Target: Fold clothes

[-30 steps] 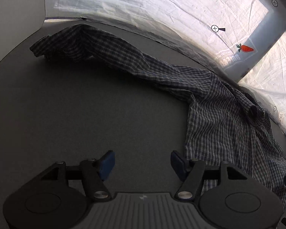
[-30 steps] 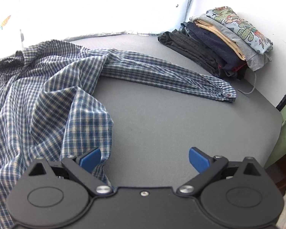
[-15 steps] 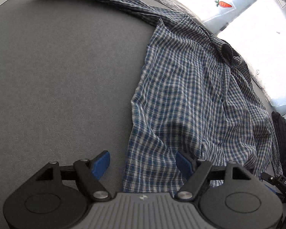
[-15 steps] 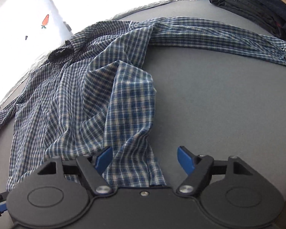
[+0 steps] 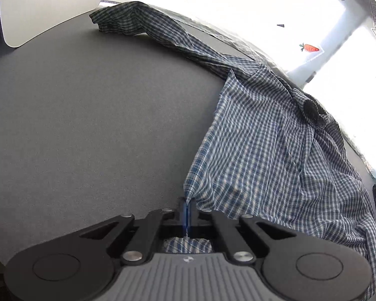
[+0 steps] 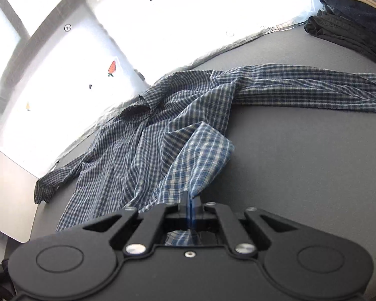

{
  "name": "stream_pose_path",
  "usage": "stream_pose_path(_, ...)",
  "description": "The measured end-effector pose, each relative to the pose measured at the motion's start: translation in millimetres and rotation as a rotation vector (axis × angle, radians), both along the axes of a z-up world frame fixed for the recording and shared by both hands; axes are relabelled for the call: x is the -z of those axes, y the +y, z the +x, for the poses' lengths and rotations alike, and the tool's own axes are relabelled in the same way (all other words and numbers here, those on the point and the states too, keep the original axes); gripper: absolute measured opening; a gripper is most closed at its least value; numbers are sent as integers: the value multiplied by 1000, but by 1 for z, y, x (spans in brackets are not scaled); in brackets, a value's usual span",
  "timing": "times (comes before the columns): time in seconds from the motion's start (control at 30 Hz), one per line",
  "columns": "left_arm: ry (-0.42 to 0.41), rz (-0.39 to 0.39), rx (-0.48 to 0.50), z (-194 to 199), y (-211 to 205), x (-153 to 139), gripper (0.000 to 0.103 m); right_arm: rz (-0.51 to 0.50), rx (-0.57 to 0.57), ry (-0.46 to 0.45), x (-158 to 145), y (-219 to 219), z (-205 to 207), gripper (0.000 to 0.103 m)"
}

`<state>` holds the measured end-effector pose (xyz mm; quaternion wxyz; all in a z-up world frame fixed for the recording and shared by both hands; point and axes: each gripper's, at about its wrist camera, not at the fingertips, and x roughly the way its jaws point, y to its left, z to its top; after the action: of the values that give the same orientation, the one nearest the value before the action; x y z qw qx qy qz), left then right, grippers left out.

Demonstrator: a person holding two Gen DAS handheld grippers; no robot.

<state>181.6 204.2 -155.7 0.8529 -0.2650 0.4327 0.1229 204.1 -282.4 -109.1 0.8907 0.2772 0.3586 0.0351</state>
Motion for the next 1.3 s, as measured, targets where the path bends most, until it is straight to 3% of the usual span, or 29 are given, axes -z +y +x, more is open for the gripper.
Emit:
stream_pose_path(0.1,-59,-38,-47,-17,17,-39,0,-5,42,-12,-17,-24,-19,1)
stream_pose_path(0.2,-24,19,-47,-28,19,-50,0,-93,88,70,-9,-42,-33,1)
stream_pose_path(0.33,86,-24,-61,-32,13,-14,0,-219,85,226,34,-45,-38,1)
stream_pose_path(0.43,164,20,-46,-31,4,14,0,-299,65,310,62,-37,-36,1)
stream_pose_path(0.6,244,7,-54,-21,12,39,2,-419,9,389,82,-20,-23,3)
stream_pose_path(0.63,254,9,-50,-20,14,41,6,-448,-1,396,81,-16,-21,3)
stream_pose_path(0.7,274,33,-44,-17,16,41,11,-503,-14,400,77,-11,-18,23)
stream_pose_path(0.77,281,65,-49,-13,18,36,34,-548,-6,371,70,-8,-18,40)
stream_pose_path(0.83,248,92,-59,-10,19,27,44,-583,1,326,60,-5,-16,40)
stream_pose_path(0.97,130,170,-36,-3,18,5,76,-623,6,203,45,1,-2,38)
stream_pose_path(1.03,106,237,-8,10,13,-2,82,-626,-8,150,42,8,10,35)
stream_pose_path(1.1,88,268,30,25,6,-5,83,-628,-29,124,41,16,23,20)
stream_pose_path(1.13,79,281,48,33,2,-6,85,-628,-40,115,42,20,29,18)
stream_pose_path(1.2,58,274,87,50,-9,-8,87,-615,-74,88,41,31,44,12)
stream_pose_path(1.3,30,268,157,77,-30,-7,88,-569,-121,82,44,46,68,12)
